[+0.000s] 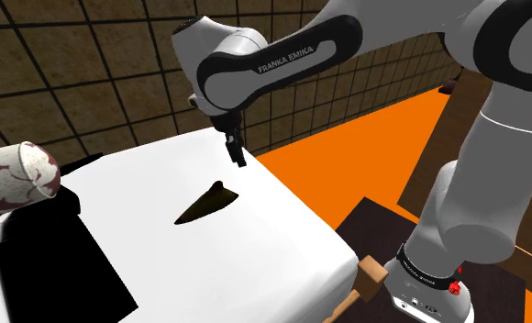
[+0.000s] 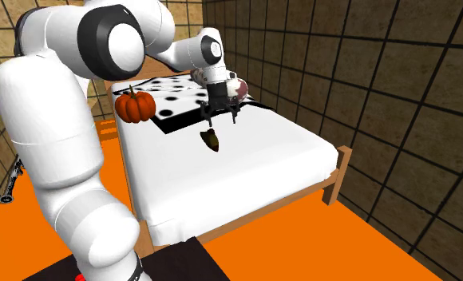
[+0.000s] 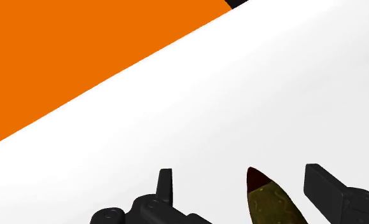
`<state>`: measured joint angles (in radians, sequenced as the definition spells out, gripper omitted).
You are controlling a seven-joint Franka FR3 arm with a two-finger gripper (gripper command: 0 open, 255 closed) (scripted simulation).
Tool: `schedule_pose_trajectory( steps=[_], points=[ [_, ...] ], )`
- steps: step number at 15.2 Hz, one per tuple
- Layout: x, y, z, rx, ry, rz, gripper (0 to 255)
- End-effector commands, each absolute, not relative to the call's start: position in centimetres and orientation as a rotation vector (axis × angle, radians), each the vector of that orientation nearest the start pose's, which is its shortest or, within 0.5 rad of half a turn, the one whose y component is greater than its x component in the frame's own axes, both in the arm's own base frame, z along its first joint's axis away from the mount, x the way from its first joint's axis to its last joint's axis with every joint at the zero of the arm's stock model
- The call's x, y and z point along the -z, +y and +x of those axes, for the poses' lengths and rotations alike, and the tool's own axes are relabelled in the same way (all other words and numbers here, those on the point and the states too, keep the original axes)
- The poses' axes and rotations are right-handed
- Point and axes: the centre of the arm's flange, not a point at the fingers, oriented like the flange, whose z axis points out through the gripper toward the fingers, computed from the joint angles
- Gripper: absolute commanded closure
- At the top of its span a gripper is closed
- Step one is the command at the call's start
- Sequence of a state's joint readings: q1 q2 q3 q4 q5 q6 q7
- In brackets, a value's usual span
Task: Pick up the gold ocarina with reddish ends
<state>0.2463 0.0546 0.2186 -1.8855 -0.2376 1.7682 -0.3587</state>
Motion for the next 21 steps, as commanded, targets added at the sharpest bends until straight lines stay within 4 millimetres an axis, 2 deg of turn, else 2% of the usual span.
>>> schedule_pose_trajectory(
  steps=[1, 9, 10, 17, 19, 20, 21],
  points=[
    [-45.1, 25.8, 51.1, -0.279, -1.553, -2.989, 0],
    [-39.5, 35.7, 51.2, -0.328, -1.956, -2.798, 0],
    [-39.0, 36.4, 51.1, -0.331, -1.984, -2.782, 0],
    [-35.4, 36.4, 51.1, -0.331, -1.984, -2.782, 0],
    [-35.0, 36.4, 51.1, -0.331, -1.984, -2.782, 0],
    [-35.0, 36.3, 51.1, -0.331, -1.984, -2.782, 255],
    [-35.0, 36.3, 51.1, -0.331, -1.984, -2.782, 255]
  ],
)
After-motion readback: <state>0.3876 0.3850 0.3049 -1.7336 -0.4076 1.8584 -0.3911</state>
